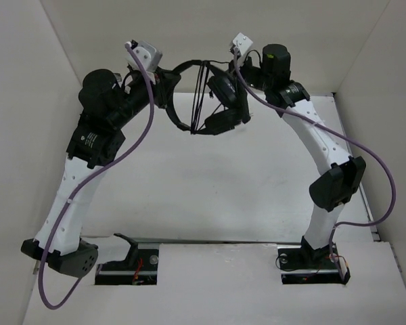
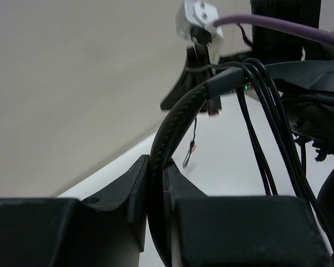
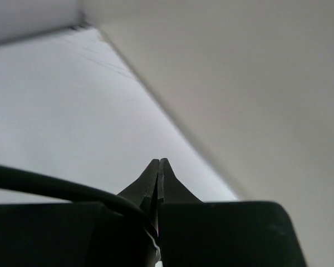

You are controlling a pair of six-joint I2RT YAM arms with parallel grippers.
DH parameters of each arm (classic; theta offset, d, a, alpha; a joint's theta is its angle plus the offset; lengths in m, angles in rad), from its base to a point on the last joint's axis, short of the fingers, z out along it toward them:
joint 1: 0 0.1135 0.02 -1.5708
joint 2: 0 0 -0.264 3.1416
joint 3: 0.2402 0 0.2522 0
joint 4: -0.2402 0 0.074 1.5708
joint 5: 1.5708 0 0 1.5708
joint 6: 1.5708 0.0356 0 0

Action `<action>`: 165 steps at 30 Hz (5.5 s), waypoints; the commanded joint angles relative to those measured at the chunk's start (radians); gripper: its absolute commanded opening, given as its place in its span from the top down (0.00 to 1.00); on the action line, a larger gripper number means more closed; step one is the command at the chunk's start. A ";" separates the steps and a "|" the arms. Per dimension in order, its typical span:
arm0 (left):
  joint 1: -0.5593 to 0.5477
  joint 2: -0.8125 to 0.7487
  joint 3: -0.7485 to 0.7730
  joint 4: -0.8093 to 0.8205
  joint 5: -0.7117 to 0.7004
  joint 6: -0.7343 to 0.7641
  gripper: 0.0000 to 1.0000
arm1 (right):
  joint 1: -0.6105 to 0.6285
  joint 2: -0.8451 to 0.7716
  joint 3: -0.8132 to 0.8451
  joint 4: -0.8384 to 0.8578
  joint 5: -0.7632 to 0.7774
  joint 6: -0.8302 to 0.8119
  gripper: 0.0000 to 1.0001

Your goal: Wrap the headphones

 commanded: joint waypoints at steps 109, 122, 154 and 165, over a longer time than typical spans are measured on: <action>0.009 0.057 -0.115 -0.096 -0.154 0.297 0.97 | 0.303 -0.212 -0.081 0.036 0.484 -0.698 0.98; 0.006 0.061 -0.112 -0.126 -0.109 0.250 0.99 | 0.234 -0.218 -0.022 -0.006 0.338 -0.552 0.97; -0.035 0.066 0.003 -0.232 0.041 0.233 0.99 | 0.058 -0.031 0.121 -0.069 -0.122 -0.304 0.81; -0.026 0.075 0.023 -0.232 0.043 0.228 0.99 | -0.021 -0.065 0.071 -0.076 -0.194 -0.255 0.78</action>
